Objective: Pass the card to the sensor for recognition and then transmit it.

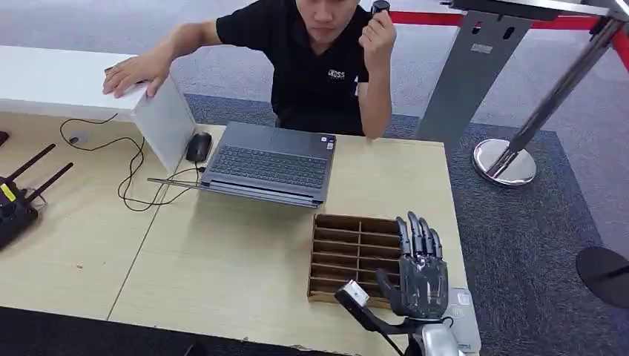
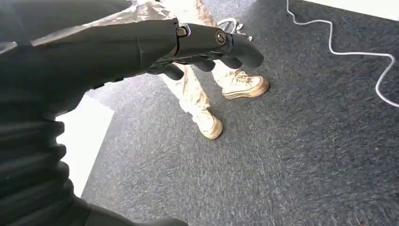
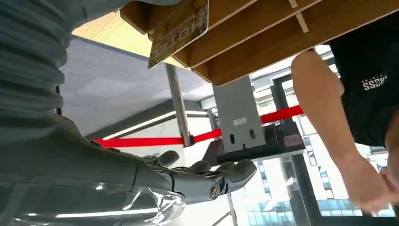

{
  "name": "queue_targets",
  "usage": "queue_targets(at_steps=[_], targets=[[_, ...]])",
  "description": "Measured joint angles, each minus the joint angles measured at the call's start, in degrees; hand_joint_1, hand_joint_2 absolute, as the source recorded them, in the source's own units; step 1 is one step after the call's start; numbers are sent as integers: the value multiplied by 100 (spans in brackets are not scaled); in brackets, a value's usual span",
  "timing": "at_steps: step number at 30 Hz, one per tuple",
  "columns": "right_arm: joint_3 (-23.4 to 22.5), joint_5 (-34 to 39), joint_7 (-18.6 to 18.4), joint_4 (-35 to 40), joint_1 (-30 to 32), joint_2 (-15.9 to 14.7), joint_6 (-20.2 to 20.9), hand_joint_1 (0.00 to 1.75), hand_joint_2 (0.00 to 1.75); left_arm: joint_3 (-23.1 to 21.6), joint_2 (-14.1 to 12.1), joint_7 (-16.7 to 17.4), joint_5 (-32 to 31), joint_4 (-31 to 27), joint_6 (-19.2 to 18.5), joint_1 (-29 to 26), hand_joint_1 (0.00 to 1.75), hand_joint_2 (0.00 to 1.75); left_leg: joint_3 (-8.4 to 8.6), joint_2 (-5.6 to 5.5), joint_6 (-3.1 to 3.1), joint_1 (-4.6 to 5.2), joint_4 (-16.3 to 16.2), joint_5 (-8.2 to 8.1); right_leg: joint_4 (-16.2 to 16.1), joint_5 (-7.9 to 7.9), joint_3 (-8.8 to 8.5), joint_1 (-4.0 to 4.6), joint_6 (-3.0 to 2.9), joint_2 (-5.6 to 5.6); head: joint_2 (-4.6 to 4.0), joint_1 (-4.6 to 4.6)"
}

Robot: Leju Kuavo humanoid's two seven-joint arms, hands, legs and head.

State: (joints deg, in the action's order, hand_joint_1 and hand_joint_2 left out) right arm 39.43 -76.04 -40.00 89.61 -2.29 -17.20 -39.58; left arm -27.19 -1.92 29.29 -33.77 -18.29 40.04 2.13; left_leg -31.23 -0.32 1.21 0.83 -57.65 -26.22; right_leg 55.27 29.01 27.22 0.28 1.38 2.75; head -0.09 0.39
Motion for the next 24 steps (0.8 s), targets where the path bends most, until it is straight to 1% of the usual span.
queue_targets(at_steps=[10,16,24], targets=[[44,52,2,-144,-55,68,0,0,175,-2,2,-20,20,0,0,2,0,175,0,0,0,0,0,0,0,0,0,0,0,0,0,-2],[15,63,114,-400,-108,168,-2,0,175,-7,2,-22,81,0,0,3,0,175,1,0,0,0,0,0,0,0,-1,0,0,0,0,-2],[-44,-22,83,-494,-108,214,-39,0,175,-9,2,-11,118,0,0,5,0,175,6,0,0,0,0,0,0,0,-4,0,0,0,0,0]])
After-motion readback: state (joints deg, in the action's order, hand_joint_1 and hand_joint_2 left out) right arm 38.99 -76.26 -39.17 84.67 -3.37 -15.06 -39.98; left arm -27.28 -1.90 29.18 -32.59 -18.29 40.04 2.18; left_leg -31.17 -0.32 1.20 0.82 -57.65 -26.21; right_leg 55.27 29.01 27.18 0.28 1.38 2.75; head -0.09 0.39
